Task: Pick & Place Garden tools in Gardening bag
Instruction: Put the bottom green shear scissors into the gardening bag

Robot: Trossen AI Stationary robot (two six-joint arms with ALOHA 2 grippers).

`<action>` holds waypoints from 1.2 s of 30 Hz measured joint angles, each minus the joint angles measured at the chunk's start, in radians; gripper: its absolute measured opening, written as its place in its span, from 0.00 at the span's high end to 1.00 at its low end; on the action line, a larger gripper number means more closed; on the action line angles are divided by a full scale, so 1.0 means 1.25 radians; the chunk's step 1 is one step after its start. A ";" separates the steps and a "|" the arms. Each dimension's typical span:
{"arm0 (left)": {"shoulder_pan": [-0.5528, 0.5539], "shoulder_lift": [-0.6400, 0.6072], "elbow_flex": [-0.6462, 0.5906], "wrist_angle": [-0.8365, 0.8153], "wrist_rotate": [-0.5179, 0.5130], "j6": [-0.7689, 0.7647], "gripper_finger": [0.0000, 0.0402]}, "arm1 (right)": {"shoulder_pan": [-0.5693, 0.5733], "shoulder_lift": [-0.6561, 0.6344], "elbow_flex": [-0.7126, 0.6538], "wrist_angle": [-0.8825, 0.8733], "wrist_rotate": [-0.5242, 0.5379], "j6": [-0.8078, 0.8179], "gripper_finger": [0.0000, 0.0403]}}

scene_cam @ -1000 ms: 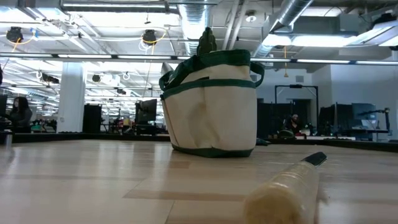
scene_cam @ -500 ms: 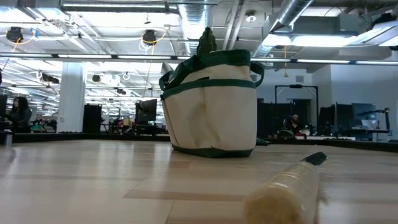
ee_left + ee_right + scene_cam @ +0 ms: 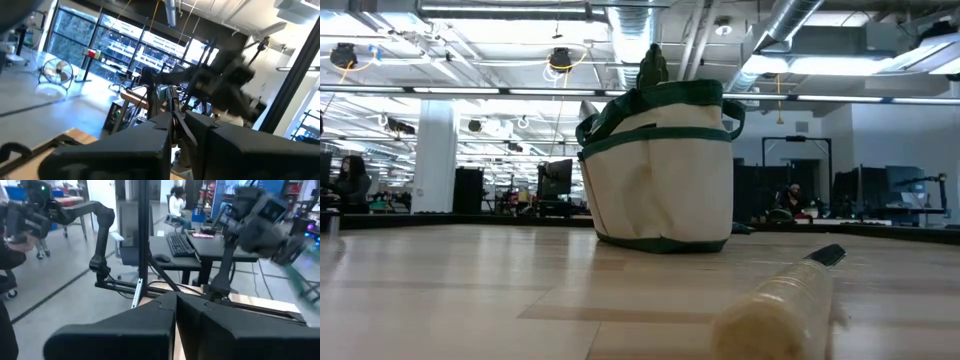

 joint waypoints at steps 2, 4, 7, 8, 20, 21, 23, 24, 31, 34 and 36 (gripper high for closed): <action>0.000 0.000 0.000 0.012 0.000 0.013 0.97 | -0.017 -0.044 -0.114 0.097 -0.021 0.005 1.00; 0.000 0.000 0.000 0.032 0.000 0.016 0.97 | -0.034 -0.089 -0.234 0.219 -0.035 0.025 1.00; 0.000 0.000 0.000 0.057 0.000 0.037 0.97 | -0.055 -0.142 -0.416 0.479 -0.037 0.038 1.00; 0.000 0.000 0.000 0.063 0.000 0.047 0.97 | -0.062 -0.153 -0.472 0.583 -0.037 0.038 1.00; -0.018 0.095 0.000 0.260 0.000 0.122 0.98 | -0.189 -0.037 -0.750 1.328 -0.034 0.041 1.00; -0.014 0.112 0.000 0.283 0.001 0.123 0.98 | -0.198 -0.019 -0.741 1.330 -0.034 0.043 1.00; -0.007 0.146 0.000 0.331 0.001 0.123 0.98 | -0.218 0.017 -0.720 1.336 -0.033 0.055 1.00; -0.004 0.161 0.000 0.354 0.001 0.123 0.98 | -0.227 0.033 -0.706 1.341 -0.033 0.061 0.99; 0.014 0.202 0.000 0.404 0.015 0.114 0.98 | -0.288 0.114 -0.626 1.340 -0.027 0.120 0.87; 0.014 0.201 0.000 0.410 0.017 0.114 0.98 | -0.303 0.143 -0.599 1.339 -0.027 0.137 0.74; 0.014 0.201 0.000 0.409 0.019 0.114 0.98 | -0.312 0.165 -0.578 1.336 -0.027 0.140 0.66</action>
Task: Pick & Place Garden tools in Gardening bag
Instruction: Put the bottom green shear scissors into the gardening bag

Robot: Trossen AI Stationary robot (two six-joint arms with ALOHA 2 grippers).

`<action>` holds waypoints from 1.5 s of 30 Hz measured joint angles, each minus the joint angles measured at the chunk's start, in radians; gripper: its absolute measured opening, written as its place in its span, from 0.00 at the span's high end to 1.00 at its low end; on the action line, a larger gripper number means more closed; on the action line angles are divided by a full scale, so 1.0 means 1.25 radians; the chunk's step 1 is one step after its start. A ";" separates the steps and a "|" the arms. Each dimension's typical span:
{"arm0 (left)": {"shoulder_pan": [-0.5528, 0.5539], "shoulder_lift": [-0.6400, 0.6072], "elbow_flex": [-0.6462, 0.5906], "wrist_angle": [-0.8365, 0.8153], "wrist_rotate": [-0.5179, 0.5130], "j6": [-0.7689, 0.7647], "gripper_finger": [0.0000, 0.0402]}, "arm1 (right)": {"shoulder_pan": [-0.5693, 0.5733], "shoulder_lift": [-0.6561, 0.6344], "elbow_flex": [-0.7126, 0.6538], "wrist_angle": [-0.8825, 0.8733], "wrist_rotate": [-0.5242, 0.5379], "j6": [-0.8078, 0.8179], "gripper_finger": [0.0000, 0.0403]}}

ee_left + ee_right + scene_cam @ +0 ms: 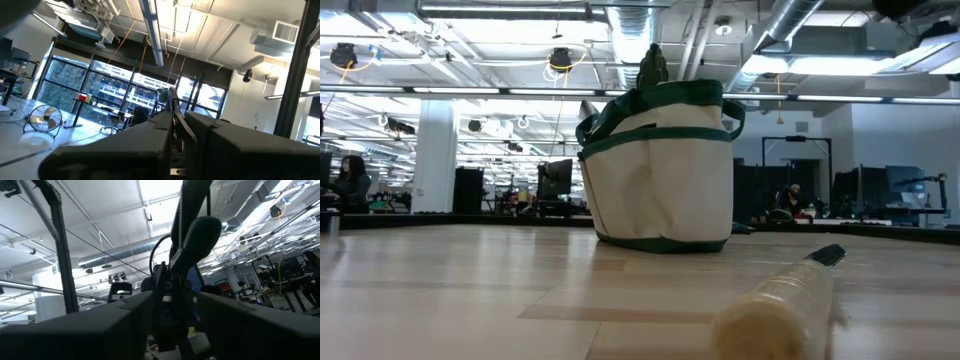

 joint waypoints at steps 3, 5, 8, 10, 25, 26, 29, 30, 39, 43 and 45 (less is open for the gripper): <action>0.000 0.000 0.000 0.000 0.005 0.000 0.98 | -0.009 0.035 0.041 0.003 0.000 0.013 0.53; 0.000 0.000 0.000 -0.001 0.006 0.000 0.98 | -0.015 0.060 0.069 0.000 -0.003 0.012 0.47; 0.000 0.000 0.000 -0.001 0.007 0.000 0.98 | -0.015 0.092 0.111 0.002 -0.004 0.009 0.41; 0.000 0.000 0.000 -0.001 0.007 0.000 0.98 | -0.018 0.109 0.133 0.001 -0.005 0.006 0.41; 0.000 0.000 0.000 -0.002 0.009 -0.001 0.98 | -0.020 0.096 0.168 -0.003 -0.006 -0.039 0.72; 0.000 0.000 0.000 -0.002 0.011 -0.001 0.98 | -0.019 0.096 0.168 -0.001 -0.004 -0.040 0.75; -0.001 0.000 0.000 -0.001 0.011 -0.001 0.98 | -0.017 0.093 0.168 -0.007 -0.004 -0.040 0.81; -0.001 0.000 0.000 -0.002 0.011 -0.002 0.98 | -0.017 0.092 0.168 -0.009 -0.004 -0.040 0.83; 0.000 0.000 0.000 -0.001 0.007 -0.001 0.94 | -0.017 0.091 0.168 -0.013 -0.004 -0.060 0.86; 0.000 0.000 0.000 -0.002 0.004 -0.002 0.87 | -0.017 0.091 0.168 -0.013 -0.004 -0.061 0.86; 0.000 0.000 0.000 -0.002 0.004 -0.022 0.83 | -0.017 0.091 0.168 -0.013 -0.004 -0.061 0.86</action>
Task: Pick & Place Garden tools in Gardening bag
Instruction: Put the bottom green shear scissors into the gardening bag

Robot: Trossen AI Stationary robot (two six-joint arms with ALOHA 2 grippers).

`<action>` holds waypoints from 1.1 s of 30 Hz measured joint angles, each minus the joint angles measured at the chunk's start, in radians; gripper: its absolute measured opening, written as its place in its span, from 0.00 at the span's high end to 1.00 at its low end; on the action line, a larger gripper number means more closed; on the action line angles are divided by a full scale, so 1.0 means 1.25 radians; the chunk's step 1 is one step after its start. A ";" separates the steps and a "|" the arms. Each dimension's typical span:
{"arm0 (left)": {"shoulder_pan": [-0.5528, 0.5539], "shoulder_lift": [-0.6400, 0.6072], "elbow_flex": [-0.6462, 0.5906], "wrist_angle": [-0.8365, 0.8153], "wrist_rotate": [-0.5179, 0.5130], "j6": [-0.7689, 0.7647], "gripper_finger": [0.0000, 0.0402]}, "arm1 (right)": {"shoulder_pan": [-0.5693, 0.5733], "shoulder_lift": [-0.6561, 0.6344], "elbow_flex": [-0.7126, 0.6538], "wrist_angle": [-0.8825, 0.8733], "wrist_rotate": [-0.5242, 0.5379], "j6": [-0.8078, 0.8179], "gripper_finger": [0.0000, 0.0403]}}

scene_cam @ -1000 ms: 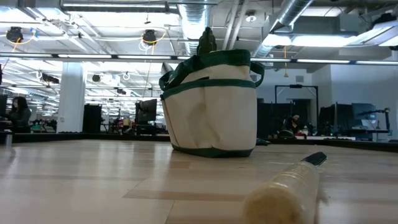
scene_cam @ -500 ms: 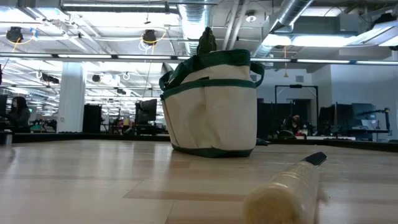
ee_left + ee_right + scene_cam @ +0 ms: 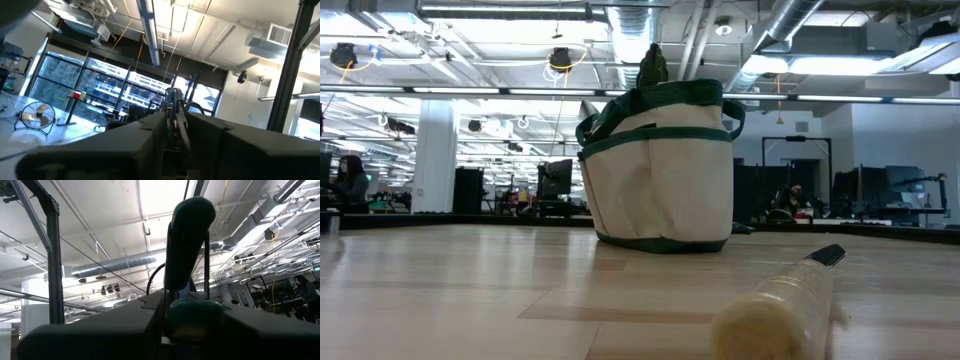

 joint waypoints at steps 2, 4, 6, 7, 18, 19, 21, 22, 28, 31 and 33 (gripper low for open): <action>0.000 -0.004 0.000 -0.002 -0.001 -0.006 0.80 | 0.000 0.000 0.000 0.000 0.000 0.000 0.86; 0.000 -0.007 0.000 0.002 -0.001 -0.001 0.78 | 0.000 0.000 0.000 0.000 -0.001 0.000 0.86; 0.000 -0.015 0.001 -0.002 -0.001 0.000 0.75 | 0.000 -0.006 -0.001 -0.005 -0.003 0.000 0.86; 0.000 -0.020 0.001 -0.002 -0.001 0.000 0.73 | 0.000 -0.010 -0.001 -0.006 -0.003 0.000 0.86; -0.002 -0.161 0.001 -0.111 0.063 -0.024 0.58 | 0.000 -0.101 -0.001 -0.221 -0.006 0.028 0.86; -0.004 -0.179 0.001 -0.150 0.071 -0.040 0.58 | 0.000 -0.118 -0.001 -0.270 -0.012 0.040 0.86; -0.007 -0.209 0.001 -0.216 0.084 -0.065 0.57 | -0.002 -0.152 -0.001 -0.367 -0.047 0.064 0.86; -0.010 -0.225 0.001 -0.249 0.086 -0.081 0.57 | -0.004 -0.168 0.000 -0.414 -0.063 0.078 0.86; -0.042 -0.278 0.001 -0.338 0.088 -0.103 0.60 | -0.011 -0.221 0.081 -0.791 -0.138 0.151 0.86; -0.052 -0.287 0.001 -0.338 0.088 -0.104 0.62 | -0.009 -0.208 0.148 -0.975 -0.184 0.159 0.86; -0.056 -0.289 0.001 -0.339 0.088 -0.104 0.63 | -0.001 -0.189 0.189 -1.069 -0.212 0.159 0.86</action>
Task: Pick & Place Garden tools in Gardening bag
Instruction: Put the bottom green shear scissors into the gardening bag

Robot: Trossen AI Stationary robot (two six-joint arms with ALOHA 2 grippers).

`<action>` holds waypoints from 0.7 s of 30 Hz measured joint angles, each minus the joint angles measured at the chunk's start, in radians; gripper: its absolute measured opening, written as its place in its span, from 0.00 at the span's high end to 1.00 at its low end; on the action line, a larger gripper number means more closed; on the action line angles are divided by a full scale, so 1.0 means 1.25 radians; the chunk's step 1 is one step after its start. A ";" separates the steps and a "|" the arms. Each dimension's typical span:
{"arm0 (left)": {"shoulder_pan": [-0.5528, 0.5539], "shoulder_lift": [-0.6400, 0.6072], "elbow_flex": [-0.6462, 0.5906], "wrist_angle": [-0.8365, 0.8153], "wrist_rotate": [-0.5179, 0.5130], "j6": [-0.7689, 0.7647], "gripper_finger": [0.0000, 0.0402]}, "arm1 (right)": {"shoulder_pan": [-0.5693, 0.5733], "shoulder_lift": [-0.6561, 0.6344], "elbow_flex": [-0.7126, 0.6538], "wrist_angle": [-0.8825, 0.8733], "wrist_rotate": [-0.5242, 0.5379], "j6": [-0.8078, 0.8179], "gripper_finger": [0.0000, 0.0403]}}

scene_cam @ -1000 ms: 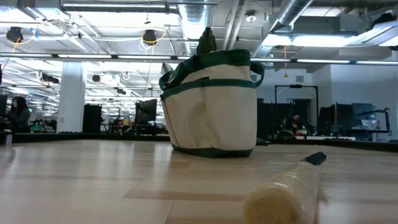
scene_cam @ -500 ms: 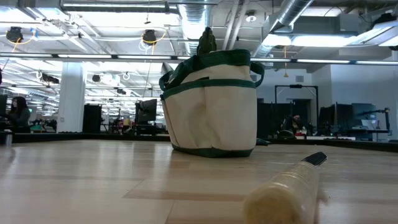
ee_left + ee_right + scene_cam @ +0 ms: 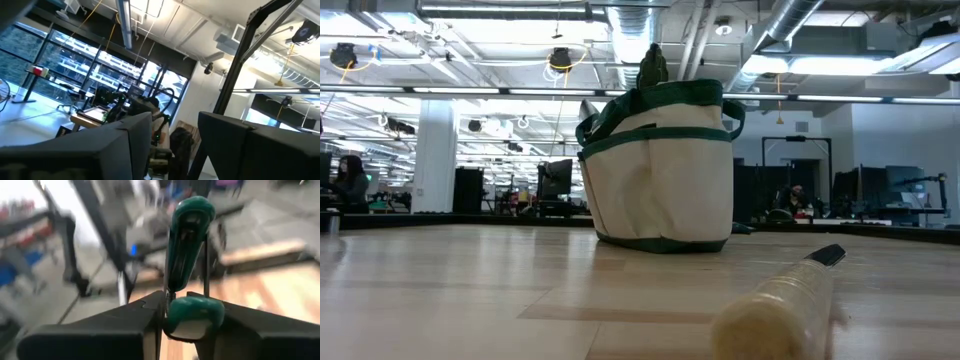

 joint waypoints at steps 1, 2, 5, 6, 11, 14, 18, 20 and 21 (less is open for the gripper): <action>-0.001 0.000 0.000 -0.001 0.000 0.000 0.63 | 0.004 0.009 0.017 -0.043 -0.014 0.000 0.86; -0.001 0.000 0.000 -0.003 0.000 0.000 0.63 | 0.008 0.020 0.032 -0.076 -0.030 0.000 0.86; -0.001 0.000 0.000 -0.008 0.000 0.000 0.64 | 0.017 0.044 0.056 -0.133 -0.080 -0.001 0.86; -0.001 0.000 0.000 -0.012 0.000 0.000 0.64 | 0.020 0.052 0.058 -0.137 -0.100 0.002 0.86; -0.001 0.000 0.000 -0.016 0.000 0.000 0.64 | 0.045 0.096 0.058 -0.159 -0.129 0.007 0.86; 0.000 0.000 0.000 -0.017 -0.001 0.000 0.64 | 0.060 0.130 0.058 -0.169 -0.133 0.017 0.86; -0.001 0.000 0.000 -0.018 -0.001 0.000 0.64 | 0.079 0.184 0.058 -0.172 -0.133 0.025 0.86; 0.000 0.000 0.000 -0.020 -0.003 0.000 0.64 | 0.085 0.208 0.058 -0.171 -0.133 0.026 0.86; 0.000 0.000 0.000 -0.020 -0.003 0.000 0.64 | 0.088 0.218 0.058 -0.173 -0.133 0.031 0.86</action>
